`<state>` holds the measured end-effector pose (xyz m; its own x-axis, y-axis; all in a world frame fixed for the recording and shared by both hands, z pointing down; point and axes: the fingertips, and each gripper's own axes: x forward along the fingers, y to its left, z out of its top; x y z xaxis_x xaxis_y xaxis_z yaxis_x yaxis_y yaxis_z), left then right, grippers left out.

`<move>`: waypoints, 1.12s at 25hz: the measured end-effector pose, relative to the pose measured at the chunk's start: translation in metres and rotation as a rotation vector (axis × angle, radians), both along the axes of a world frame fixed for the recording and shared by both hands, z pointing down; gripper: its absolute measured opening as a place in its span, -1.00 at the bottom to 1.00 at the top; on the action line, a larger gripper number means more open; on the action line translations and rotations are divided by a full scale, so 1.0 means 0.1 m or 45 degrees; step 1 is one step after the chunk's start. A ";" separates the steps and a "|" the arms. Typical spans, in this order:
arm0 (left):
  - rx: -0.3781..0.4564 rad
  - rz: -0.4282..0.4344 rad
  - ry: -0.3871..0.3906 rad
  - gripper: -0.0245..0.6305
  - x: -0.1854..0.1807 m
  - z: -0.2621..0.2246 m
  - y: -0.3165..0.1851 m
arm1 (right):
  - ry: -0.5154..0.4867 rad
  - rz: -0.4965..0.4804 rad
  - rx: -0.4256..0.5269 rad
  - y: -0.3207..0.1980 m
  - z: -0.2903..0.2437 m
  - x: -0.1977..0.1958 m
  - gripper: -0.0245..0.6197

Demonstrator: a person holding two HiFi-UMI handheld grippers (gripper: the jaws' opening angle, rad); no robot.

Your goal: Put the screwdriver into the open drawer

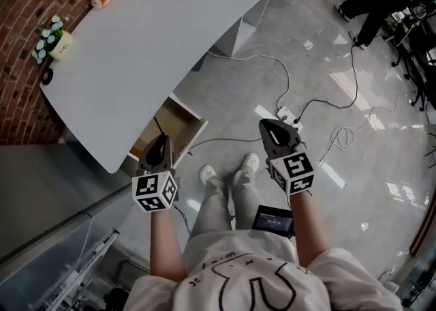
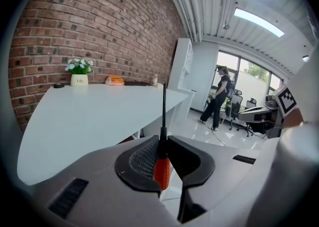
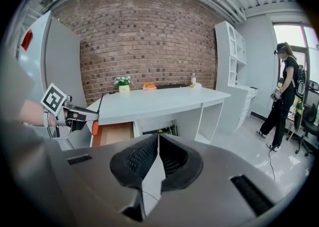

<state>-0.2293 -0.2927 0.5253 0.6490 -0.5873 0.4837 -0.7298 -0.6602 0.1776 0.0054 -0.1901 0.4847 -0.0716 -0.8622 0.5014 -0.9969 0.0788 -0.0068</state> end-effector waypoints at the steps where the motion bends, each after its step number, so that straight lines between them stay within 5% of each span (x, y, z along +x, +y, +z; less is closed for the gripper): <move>1: -0.010 0.006 -0.005 -0.74 0.01 0.04 0.00 | -0.005 0.002 -0.009 0.01 0.04 0.00 -0.85; 28: -0.244 0.092 -0.186 -0.74 0.26 1.67 -0.43 | -0.058 -0.048 -0.151 -0.27 1.53 0.31 -0.85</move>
<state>-0.2033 -0.3362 0.6927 0.6009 -0.4302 0.6736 -0.7090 -0.6760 0.2008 0.0367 -0.2167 0.6375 -0.1280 -0.7933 0.5953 -0.9916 0.1124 -0.0635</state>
